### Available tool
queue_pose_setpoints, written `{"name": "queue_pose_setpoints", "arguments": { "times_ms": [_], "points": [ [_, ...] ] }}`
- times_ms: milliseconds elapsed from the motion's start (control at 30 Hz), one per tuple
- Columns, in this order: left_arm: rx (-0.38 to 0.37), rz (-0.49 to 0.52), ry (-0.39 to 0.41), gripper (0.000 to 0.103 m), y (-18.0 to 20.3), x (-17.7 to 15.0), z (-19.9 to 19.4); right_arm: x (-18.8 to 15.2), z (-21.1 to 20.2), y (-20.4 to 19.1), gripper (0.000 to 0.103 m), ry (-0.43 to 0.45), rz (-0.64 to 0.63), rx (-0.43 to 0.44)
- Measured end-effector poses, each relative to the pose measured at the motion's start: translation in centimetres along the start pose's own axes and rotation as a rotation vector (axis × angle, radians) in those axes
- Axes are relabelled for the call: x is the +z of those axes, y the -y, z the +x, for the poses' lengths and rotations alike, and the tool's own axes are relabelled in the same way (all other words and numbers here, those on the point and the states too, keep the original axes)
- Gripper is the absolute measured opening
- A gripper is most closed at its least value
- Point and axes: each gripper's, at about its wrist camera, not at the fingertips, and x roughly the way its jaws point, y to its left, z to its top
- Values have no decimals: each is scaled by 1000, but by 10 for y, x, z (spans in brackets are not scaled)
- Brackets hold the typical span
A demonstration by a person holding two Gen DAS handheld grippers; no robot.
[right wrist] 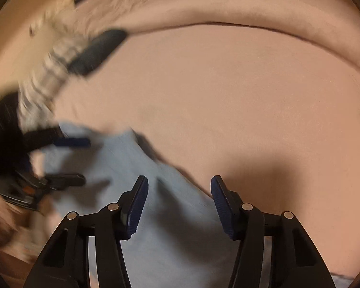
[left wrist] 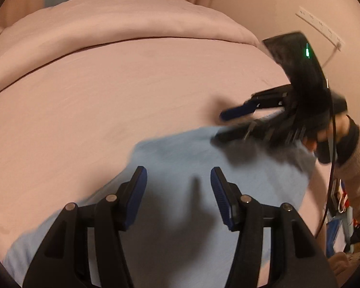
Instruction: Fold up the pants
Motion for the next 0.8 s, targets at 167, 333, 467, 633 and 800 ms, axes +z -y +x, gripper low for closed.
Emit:
{"name": "queue_pose_setpoints", "arguments": {
  "times_ms": [167, 333, 467, 633, 800],
  "points": [
    [127, 6, -74, 57, -3, 3, 49, -15, 12, 21, 45, -10, 36, -132],
    [99, -40, -99, 53, -12, 7, 38, -26, -32, 51, 45, 46, 98, -259],
    [121, -17, -107, 54, -13, 1, 31, -57, -85, 90, 45, 85, 231, -231],
    [176, -30, -106, 62, -21, -14, 26, -148, -150, 148, 45, 178, 546, -273],
    [143, -99, -17, 62, -16, -6, 1, -239, -184, 165, 45, 321, 832, -180]
  ]
}}
